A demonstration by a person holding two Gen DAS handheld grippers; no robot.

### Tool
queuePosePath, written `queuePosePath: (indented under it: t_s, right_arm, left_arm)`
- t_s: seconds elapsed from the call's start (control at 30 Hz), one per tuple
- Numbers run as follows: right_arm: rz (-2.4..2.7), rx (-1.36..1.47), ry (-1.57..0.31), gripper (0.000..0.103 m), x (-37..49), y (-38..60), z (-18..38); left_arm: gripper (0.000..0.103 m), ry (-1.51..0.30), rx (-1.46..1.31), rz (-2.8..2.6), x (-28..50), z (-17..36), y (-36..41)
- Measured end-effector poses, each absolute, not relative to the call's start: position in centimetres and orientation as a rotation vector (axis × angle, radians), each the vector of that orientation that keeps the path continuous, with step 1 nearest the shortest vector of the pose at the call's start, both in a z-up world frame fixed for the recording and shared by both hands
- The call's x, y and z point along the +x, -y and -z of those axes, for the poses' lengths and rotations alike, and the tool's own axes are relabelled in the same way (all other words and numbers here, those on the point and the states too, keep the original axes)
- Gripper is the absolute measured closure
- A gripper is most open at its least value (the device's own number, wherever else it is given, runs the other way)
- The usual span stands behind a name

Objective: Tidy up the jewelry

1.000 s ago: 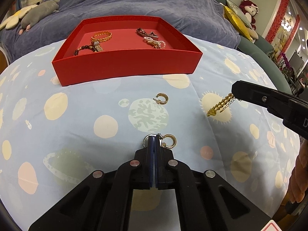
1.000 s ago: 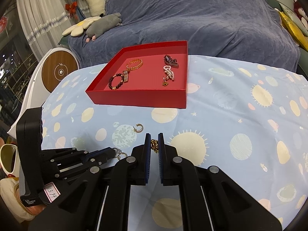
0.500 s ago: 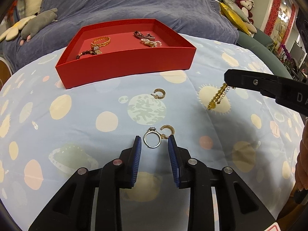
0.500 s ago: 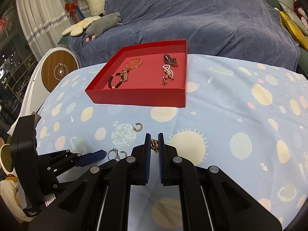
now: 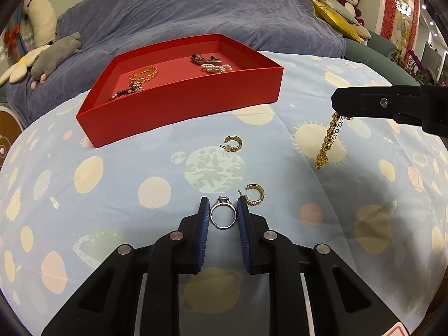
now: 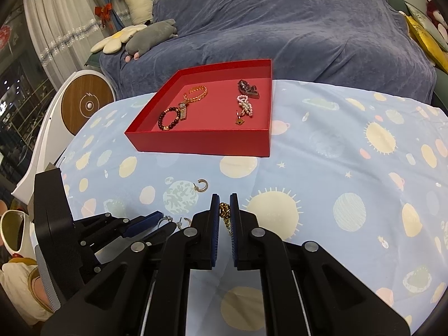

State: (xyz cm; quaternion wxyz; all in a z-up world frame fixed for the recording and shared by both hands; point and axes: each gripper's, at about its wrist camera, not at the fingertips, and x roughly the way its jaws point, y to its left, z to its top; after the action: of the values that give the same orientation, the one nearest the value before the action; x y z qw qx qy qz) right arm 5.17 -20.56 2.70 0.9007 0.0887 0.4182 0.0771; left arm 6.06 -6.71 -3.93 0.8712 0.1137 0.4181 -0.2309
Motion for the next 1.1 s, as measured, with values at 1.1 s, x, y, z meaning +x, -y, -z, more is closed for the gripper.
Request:
queuePosePath:
  t_s: [1.1]
  right_arm:
    - [-0.215, 0.250, -0.746, 0.097, 18.7, 19.1, -10.2]
  left_arm:
    - [0.086, -0.806, -0.016, 0.431, 21.2, -8.0, 0.7]
